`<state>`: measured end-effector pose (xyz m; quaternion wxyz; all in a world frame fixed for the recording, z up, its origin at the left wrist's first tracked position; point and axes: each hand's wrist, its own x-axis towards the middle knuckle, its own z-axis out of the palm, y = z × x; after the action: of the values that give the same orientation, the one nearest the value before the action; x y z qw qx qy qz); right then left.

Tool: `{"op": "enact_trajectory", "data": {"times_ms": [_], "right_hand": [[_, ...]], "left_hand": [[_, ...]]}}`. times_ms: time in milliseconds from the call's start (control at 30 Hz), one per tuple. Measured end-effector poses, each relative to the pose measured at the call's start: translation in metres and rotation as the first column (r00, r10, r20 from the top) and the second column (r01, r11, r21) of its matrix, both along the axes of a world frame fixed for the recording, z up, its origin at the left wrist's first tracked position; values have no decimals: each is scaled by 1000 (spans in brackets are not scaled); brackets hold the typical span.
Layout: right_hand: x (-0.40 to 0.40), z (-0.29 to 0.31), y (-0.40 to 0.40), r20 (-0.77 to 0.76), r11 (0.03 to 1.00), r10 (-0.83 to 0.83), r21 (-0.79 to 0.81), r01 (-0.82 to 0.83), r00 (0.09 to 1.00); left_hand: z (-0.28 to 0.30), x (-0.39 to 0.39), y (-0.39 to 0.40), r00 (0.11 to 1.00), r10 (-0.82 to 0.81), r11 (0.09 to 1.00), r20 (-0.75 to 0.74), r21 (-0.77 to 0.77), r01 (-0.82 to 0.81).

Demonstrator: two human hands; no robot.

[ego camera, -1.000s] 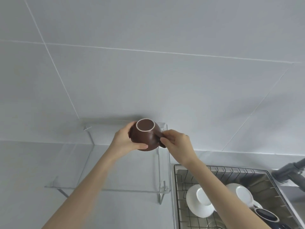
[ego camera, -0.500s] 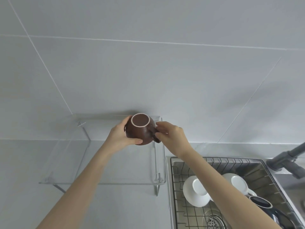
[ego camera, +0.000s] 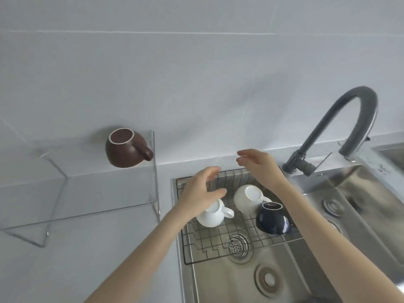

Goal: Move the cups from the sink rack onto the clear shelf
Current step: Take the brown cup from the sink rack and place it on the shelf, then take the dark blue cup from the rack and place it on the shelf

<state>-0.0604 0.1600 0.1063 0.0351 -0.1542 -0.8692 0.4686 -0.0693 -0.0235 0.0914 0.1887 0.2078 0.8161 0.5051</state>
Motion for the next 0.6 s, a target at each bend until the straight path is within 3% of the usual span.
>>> {"op": "enact_trajectory", "data": {"times_ms": [100, 200, 433, 600], "right_hand": [[34, -24, 44, 55, 992, -111, 59, 107, 992], [63, -48, 77, 129, 978, -202, 79, 193, 971], [99, -106, 115, 362, 971, -215, 181, 158, 907], [103, -123, 122, 409, 962, -185, 263, 79, 894]], "left_hand": [[-36, 17, 43, 959, -56, 998, 278, -2, 59], [-74, 28, 76, 901, -60, 993, 429, -64, 96], [-128, 38, 131, 849, -68, 984, 524, -107, 144], [-151, 45, 157, 858, 19, 993, 513, -108, 43]]}}
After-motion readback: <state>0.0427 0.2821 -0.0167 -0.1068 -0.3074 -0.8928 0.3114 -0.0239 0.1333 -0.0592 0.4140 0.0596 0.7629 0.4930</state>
